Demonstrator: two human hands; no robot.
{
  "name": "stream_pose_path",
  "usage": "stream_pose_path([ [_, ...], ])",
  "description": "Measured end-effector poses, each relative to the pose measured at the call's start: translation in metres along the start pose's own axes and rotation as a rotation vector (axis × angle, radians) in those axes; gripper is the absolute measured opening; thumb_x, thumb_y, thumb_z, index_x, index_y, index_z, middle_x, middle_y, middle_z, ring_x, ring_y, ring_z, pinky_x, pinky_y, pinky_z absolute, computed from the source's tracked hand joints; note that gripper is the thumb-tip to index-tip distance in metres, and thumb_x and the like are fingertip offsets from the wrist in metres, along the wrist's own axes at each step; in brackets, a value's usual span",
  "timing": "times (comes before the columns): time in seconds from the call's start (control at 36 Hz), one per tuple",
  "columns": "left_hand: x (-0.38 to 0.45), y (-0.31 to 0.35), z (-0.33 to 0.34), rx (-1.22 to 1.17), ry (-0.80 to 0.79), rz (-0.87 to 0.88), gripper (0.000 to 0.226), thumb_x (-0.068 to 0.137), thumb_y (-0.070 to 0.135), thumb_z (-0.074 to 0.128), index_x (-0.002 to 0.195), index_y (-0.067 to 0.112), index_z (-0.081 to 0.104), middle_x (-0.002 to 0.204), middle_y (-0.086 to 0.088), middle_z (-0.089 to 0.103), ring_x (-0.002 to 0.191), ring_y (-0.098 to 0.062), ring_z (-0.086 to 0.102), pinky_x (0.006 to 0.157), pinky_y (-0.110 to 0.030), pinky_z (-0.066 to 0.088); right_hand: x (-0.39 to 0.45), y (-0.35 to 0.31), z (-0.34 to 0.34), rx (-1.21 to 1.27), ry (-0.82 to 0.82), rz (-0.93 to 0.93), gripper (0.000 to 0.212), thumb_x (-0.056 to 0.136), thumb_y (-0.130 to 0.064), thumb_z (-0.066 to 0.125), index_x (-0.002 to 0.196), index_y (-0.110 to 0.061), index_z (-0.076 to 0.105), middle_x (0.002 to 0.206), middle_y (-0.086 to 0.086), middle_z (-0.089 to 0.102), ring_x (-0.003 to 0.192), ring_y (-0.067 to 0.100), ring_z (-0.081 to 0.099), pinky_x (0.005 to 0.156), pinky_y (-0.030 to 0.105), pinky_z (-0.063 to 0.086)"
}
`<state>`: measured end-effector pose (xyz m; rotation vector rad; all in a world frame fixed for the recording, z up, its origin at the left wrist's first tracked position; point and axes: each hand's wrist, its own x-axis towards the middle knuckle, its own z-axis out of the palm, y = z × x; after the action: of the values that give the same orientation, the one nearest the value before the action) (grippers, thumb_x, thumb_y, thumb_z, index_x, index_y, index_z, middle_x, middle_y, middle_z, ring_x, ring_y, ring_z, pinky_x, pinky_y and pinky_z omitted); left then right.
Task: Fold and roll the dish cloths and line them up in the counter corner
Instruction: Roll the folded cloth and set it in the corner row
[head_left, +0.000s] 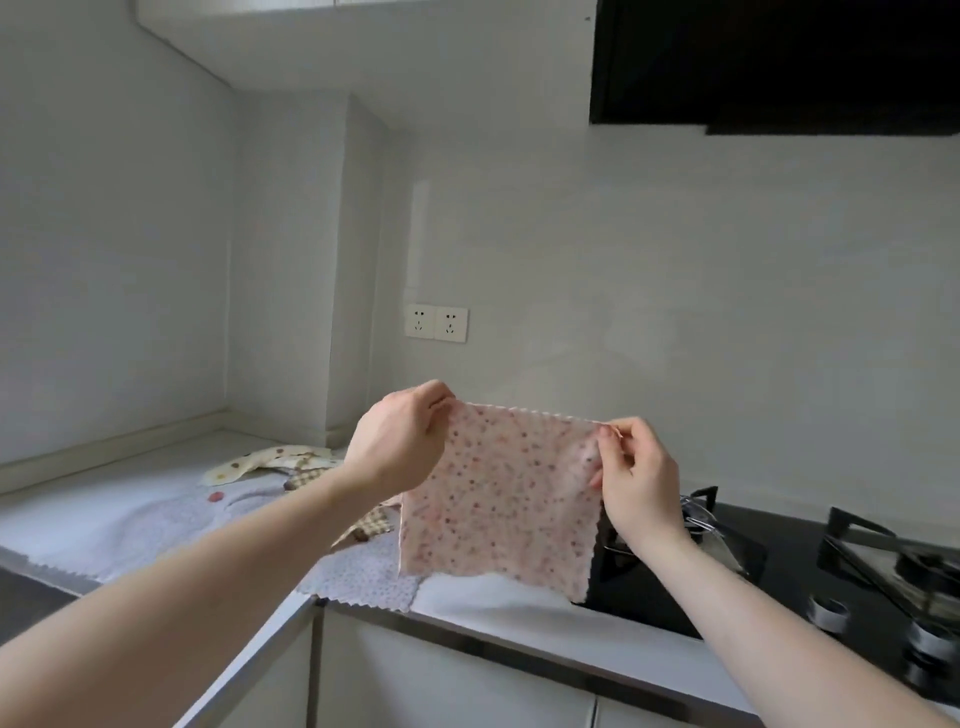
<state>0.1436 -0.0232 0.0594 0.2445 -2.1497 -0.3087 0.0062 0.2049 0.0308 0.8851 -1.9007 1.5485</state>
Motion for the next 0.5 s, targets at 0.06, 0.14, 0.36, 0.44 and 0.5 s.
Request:
stream_pose_path([
  [0.06, 0.002, 0.007, -0.007, -0.046, 0.013, -0.041, 0.010, 0.099, 0.029, 0.053, 0.100, 0.025, 0.063, 0.083, 0.003, 0.066, 0.083, -0.031, 0.059, 0.066, -0.035, 0.047, 0.006, -0.007, -0.014, -0.023, -0.006, -0.018, 0.014, 0.102, -0.026, 0.055, 0.088, -0.023, 0.059, 0.067, -0.002, 0.065, 0.056, 0.015, 0.063, 0.058, 0.027, 0.049],
  [0.14, 0.002, 0.012, -0.012, -0.084, 0.005, -0.076, 0.012, 0.096, 0.035, 0.058, 0.087, 0.028, 0.061, 0.075, 0.006, 0.064, 0.077, -0.030, 0.058, 0.066, -0.034, 0.051, 0.010, -0.009, -0.031, -0.045, -0.018, -0.009, 0.014, 0.100, -0.029, 0.058, 0.086, -0.026, 0.062, 0.066, -0.006, 0.065, 0.059, 0.012, 0.061, 0.057, 0.022, 0.045],
  [0.36, -0.011, 0.011, 0.010, 0.070, -0.284, -0.157, 0.040, 0.086, 0.044, 0.066, 0.060, 0.017, 0.054, 0.059, 0.001, 0.059, 0.066, -0.027, 0.058, 0.057, -0.033, 0.049, 0.005, 0.021, -0.042, -0.189, -0.124, 0.186, 0.020, 0.096, -0.033, 0.065, 0.083, -0.019, 0.069, 0.069, -0.007, 0.071, 0.068, 0.012, 0.067, 0.062, 0.027, 0.047],
  [0.44, -0.017, 0.007, 0.026, 0.119, -0.417, -0.179, 0.048, 0.088, 0.050, 0.067, 0.058, 0.015, 0.053, 0.055, 0.003, 0.053, 0.061, -0.023, 0.055, 0.050, -0.028, 0.037, 0.002, 0.039, -0.040, -0.231, -0.153, 0.255, 0.018, 0.095, -0.035, 0.067, 0.084, -0.022, 0.071, 0.074, -0.008, 0.073, 0.074, 0.012, 0.069, 0.067, 0.028, 0.051],
  [0.5, -0.019, 0.005, 0.038, 0.128, -0.479, -0.197, 0.042, 0.088, 0.047, 0.067, 0.064, 0.013, 0.060, 0.060, 0.000, 0.060, 0.068, -0.025, 0.062, 0.053, -0.029, 0.044, 0.000, 0.048, -0.038, -0.254, -0.176, 0.306, 0.017, 0.096, -0.036, 0.066, 0.085, -0.024, 0.072, 0.079, -0.011, 0.073, 0.077, 0.009, 0.068, 0.063, 0.024, 0.046],
])
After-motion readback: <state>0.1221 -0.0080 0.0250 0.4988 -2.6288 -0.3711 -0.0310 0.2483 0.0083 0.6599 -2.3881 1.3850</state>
